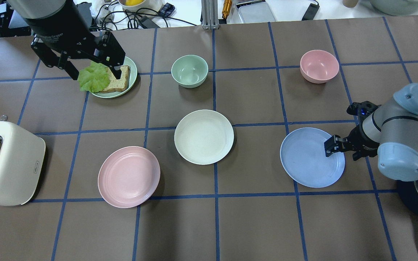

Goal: Stack three plates with pink and blue
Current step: 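Grip the blue plate rim with the right gripper while the left arm reaches out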

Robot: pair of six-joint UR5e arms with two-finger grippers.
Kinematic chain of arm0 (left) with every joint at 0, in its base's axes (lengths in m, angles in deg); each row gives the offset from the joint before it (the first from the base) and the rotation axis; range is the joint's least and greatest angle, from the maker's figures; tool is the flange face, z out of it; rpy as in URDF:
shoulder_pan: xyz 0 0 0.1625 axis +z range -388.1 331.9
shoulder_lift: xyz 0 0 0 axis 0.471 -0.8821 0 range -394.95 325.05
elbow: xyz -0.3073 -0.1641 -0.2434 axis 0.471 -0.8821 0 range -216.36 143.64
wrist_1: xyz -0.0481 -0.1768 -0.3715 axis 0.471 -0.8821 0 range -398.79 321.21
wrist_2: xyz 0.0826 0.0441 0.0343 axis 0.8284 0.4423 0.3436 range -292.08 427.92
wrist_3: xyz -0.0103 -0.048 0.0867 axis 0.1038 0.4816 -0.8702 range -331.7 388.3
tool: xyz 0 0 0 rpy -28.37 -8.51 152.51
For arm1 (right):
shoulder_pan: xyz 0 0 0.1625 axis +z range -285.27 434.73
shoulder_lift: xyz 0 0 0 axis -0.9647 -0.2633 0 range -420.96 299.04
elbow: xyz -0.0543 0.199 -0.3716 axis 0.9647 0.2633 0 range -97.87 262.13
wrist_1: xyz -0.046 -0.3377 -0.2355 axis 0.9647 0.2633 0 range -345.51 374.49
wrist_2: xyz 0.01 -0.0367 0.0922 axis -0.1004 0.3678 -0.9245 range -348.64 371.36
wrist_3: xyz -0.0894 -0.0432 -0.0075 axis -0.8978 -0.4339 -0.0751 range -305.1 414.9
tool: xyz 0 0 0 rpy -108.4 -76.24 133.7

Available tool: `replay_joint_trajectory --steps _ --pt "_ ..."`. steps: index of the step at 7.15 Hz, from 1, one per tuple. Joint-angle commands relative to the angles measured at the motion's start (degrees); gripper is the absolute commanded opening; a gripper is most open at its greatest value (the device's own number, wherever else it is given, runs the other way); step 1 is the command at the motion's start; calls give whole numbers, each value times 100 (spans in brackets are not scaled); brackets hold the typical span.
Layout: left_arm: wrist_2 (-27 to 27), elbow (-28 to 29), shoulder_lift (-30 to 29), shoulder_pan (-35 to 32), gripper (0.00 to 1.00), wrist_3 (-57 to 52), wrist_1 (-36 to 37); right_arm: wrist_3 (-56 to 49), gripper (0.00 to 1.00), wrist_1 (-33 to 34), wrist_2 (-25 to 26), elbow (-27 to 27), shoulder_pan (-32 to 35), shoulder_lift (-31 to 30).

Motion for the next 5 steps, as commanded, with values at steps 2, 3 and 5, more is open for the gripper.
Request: replay_joint_trajectory --steps 2,3,5 --pt "0 -32 -51 3 100 -131 -9 -220 50 194 -57 -119 -124 11" --pt "-9 -50 -252 -6 100 -123 78 -255 34 185 -66 -119 -194 11" --pt "0 -827 -595 -215 100 -88 462 -255 9 150 -75 -111 -230 2"
